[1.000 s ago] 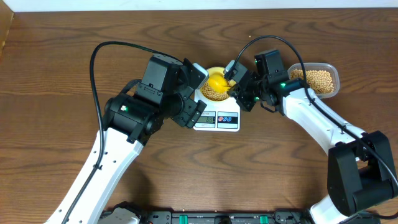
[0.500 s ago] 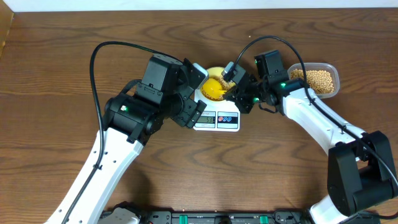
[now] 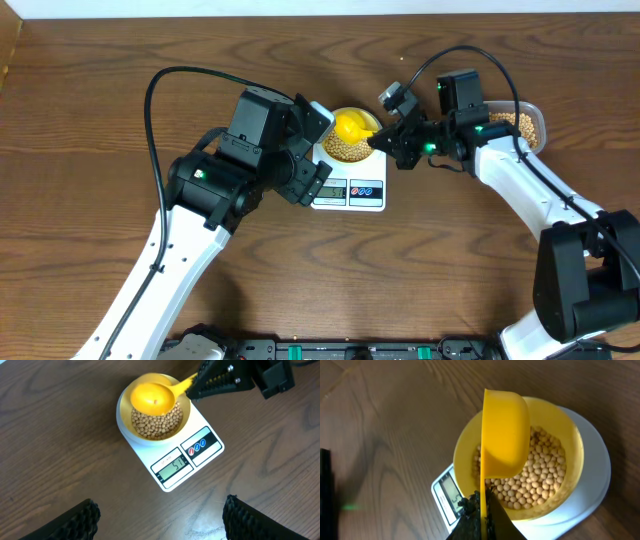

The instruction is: Scoop item into bowl and weigh 50g on scale

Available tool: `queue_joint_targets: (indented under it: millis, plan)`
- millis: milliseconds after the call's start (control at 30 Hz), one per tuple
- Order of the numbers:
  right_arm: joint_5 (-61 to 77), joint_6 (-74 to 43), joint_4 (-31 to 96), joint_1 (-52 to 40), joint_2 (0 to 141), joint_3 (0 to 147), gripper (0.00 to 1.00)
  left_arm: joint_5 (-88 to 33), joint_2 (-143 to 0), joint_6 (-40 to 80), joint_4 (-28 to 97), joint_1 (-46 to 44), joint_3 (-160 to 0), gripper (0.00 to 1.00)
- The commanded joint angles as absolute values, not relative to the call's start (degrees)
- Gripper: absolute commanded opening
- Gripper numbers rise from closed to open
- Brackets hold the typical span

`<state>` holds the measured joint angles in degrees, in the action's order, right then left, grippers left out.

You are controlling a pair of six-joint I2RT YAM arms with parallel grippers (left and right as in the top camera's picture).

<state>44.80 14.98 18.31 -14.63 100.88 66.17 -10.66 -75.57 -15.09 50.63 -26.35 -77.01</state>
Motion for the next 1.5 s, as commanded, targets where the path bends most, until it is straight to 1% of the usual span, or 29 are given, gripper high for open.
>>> queue_joint_targets:
  millis: [0,100,400,733,1000,1233,1467]
  plan:
    - [48.69,10.57,17.04,-13.54,101.36,66.72,0.01,-11.35,-75.61,-15.62,50.74,-26.11,-77.47,0.81]
    - [49.12,8.54,16.38,-13.08,101.03,66.76,0.01,-11.35,-75.61,-15.62,50.74,-26.11,-77.47,0.81]
    - [49.6,8.62,15.57,-11.9,97.43,66.76,0.01,-11.35,-75.61,-15.62,50.74,-26.11,-77.47,0.81]
    - [48.8,8.64,15.16,-11.55,97.38,66.76,0.01,-11.35,-75.61,-15.62,50.74,-26.11,-77.47,0.81]
    - [38.59,10.33,15.2,-12.05,97.41,66.74,0.01,-11.35,-75.61,-15.62,50.74,-26.11,-77.47,0.81]
    - [28.86,18.17,15.22,-17.43,97.43,66.74,0.01,-11.35,-75.61,-15.62,50.74,-26.11,-77.47,0.81]
    - [21.39,18.52,15.25,-21.15,97.51,66.74,0.01,-11.35,-75.61,-15.62,50.74,-26.11,-77.47,0.81]
